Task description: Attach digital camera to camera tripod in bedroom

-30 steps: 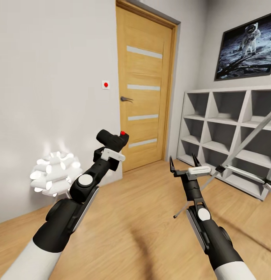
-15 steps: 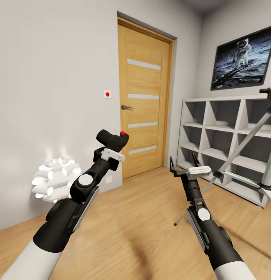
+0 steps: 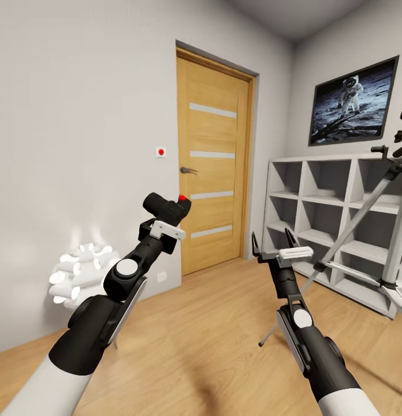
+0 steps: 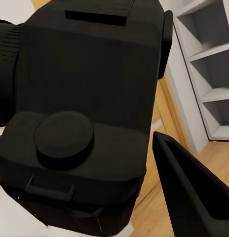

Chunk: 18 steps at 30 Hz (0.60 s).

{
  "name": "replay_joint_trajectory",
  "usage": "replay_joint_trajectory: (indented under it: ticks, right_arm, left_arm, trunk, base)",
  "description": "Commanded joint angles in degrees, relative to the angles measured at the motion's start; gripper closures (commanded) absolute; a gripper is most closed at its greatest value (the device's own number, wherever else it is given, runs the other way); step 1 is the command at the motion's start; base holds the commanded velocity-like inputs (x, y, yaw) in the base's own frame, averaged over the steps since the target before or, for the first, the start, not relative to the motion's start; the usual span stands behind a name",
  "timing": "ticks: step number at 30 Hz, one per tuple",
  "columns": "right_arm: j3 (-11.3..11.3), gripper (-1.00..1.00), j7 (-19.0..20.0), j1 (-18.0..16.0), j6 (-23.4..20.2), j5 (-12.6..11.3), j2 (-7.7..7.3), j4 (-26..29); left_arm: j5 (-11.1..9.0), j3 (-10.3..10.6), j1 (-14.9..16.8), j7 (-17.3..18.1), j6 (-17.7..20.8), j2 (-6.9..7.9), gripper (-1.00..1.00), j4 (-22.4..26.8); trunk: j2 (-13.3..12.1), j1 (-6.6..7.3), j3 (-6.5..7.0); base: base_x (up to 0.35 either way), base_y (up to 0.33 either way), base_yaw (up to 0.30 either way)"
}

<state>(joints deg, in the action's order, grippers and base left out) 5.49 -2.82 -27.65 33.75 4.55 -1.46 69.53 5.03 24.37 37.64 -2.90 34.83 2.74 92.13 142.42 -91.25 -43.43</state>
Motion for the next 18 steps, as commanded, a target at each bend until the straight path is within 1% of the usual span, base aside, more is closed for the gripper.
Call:
replay_joint_trajectory:
  ticks: [1, 18]
  right_arm:
    - [0.1, -1.00, -0.3, 0.0, 0.1, 0.5, -0.03, 0.0]
    - [0.1, -1.00, -0.3, 0.0, 0.1, 0.5, -0.03, 0.0]
  left_arm:
    - [0.6, 0.2, 0.1, 0.0, 0.3, 0.06, 1.00, 0.1]
    - [0.6, 0.2, 0.1, 0.0, 0.3, 0.01, 1.00, -0.4]
  trunk:
    - [-0.4, 0.24, 0.11]
    - [-7.2, 3.97, 3.17]
  base:
    - [0.000, 0.000, 0.000]
    - [0.000, 0.000, 0.000]
